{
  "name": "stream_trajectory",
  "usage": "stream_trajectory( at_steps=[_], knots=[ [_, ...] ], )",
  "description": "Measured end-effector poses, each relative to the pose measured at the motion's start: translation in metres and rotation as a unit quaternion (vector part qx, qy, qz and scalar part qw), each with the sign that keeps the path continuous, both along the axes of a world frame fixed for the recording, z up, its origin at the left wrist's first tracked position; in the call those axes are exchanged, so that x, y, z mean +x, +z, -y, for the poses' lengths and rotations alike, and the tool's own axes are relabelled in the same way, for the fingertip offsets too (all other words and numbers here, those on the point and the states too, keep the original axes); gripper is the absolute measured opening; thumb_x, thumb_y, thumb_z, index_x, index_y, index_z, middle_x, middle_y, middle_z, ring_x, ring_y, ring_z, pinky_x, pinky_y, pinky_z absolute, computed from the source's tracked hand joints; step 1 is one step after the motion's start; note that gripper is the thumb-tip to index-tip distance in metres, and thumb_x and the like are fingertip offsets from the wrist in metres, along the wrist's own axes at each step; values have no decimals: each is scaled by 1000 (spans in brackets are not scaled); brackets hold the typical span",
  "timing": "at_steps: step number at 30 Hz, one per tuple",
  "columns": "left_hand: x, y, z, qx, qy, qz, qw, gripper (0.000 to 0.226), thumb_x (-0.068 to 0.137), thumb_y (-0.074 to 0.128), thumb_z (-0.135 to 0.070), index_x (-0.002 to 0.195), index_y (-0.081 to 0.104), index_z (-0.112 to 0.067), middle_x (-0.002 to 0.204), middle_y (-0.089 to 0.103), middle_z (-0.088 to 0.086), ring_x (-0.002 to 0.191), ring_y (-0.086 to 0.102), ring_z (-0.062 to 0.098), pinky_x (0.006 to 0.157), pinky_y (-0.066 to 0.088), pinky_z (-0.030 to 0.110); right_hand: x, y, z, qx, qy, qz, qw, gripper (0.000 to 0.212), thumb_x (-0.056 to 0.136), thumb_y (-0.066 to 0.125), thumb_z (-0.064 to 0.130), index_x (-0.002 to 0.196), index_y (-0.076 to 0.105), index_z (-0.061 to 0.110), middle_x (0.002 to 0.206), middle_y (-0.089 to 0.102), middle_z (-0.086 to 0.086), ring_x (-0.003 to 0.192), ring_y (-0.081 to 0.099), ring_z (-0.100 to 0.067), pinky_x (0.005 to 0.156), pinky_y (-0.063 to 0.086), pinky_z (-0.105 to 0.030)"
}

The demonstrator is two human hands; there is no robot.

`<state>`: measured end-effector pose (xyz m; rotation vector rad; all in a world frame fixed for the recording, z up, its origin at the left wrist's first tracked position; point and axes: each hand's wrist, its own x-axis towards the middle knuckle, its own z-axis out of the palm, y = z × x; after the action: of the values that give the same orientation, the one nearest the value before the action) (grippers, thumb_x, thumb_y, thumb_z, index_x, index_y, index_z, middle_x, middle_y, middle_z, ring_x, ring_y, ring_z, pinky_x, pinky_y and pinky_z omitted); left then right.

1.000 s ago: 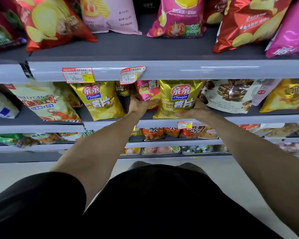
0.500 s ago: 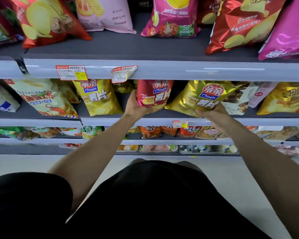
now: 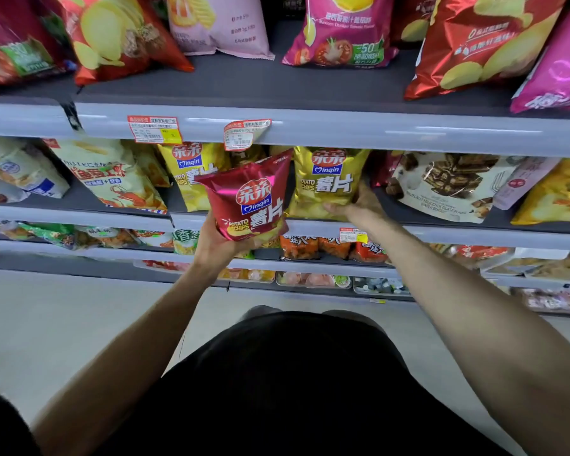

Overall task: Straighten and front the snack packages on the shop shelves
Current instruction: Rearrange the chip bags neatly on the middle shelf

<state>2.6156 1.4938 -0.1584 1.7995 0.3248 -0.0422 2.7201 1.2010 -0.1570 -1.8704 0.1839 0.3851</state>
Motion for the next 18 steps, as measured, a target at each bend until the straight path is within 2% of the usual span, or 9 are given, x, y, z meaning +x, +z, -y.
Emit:
stream_trajectory(
  at_steps=[2, 5, 7, 9, 12, 16, 18],
  knots=[
    [-15, 0, -13, 4, 3, -10, 1000, 83, 54, 99, -23, 128, 61, -21, 107, 80, -11, 99, 77, 8, 77, 61, 20, 7, -4, -21, -3, 8, -6, 1000, 83, 74, 94, 26, 145, 50, 22, 133, 65, 8, 121, 61, -15, 107, 46, -32],
    [-34, -4, -32, 2, -7, -20, 1000, 82, 64, 101, -16, 135, 61, -17, 117, 78, 0, 106, 77, 21, 88, 65, 42, 17, -7, -48, -16, 21, -1, 1000, 83, 72, 95, 34, 142, 51, 28, 139, 65, 6, 127, 61, -18, 114, 46, -43],
    [-40, -6, -41, 6, -15, -27, 1000, 83, 65, 101, -11, 137, 60, -13, 119, 78, 5, 107, 77, 26, 91, 64, 50, 22, -8, -64, -26, 30, -1, 999, 83, 70, 95, 42, 140, 51, 33, 140, 65, 7, 130, 60, -20, 115, 45, -48],
    [-43, -7, -45, 8, -20, -32, 999, 83, 64, 100, -7, 136, 61, -13, 118, 78, 5, 106, 77, 27, 92, 63, 52, 26, -8, -76, -40, 40, -1, 998, 87, 70, 93, 48, 143, 47, 35, 142, 63, 8, 134, 57, -23, 116, 44, -51],
    [-38, -6, -45, 11, -29, -39, 999, 86, 60, 103, -13, 135, 62, -16, 119, 78, 5, 106, 77, 28, 92, 62, 56, 24, -1, -85, -47, 26, -3, 999, 96, 75, 91, 48, 151, 35, 32, 146, 59, 5, 138, 54, -28, 118, 42, -50],
    [-19, -4, -31, 10, -45, -56, 997, 88, 58, 104, -14, 135, 61, -15, 116, 79, 4, 106, 77, 24, 96, 61, 53, 6, 6, -81, -50, -16, -24, 998, 107, 84, 83, 51, 162, 16, 24, 158, 49, -6, 144, 47, -34, 118, 38, -49],
    [-6, -1, -15, 6, -63, -64, 996, 93, 55, 105, -12, 135, 59, -14, 115, 79, 3, 106, 77, 23, 99, 60, 52, -12, 9, -72, -41, -46, -20, 998, 100, 90, 73, 57, 164, 16, 21, 162, 43, -8, 148, 42, -34, 119, 35, -47]
  ],
)
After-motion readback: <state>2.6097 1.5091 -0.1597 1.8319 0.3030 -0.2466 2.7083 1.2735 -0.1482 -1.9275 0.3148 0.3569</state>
